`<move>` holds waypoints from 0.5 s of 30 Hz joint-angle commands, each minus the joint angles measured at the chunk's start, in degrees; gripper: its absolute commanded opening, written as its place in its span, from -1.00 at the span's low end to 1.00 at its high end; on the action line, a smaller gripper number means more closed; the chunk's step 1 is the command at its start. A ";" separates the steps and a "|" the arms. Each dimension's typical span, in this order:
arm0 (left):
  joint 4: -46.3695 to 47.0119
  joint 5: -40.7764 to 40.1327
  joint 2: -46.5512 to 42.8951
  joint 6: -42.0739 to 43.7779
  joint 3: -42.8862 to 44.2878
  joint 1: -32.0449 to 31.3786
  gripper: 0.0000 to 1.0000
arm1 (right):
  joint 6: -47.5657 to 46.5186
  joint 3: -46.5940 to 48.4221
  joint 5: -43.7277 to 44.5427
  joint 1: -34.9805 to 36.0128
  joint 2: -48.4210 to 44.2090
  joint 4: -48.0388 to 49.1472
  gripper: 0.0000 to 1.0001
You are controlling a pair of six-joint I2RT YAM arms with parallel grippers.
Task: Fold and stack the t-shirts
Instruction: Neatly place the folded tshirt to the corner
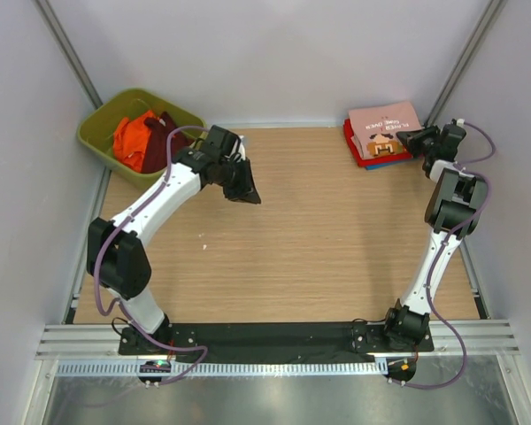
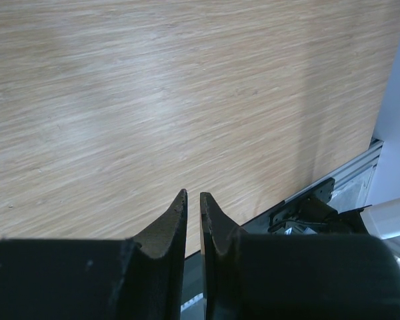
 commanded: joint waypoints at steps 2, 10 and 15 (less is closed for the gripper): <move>-0.67 0.07 -1.95 -0.71 -0.72 -0.77 -0.73 | -6.57 1.30 5.82 -0.81 -0.56 -0.37 -0.98; -1.11 -1.95 -3.97 -1.32 -2.31 -2.01 -0.74 | -8.08 2.62 4.42 0.24 -0.20 -2.84 -0.98; -3.13 -4.14 -5.11 -0.45 0.94 -2.18 -0.74 | -7.73 5.17 5.12 1.91 -6.61 -7.50 -0.98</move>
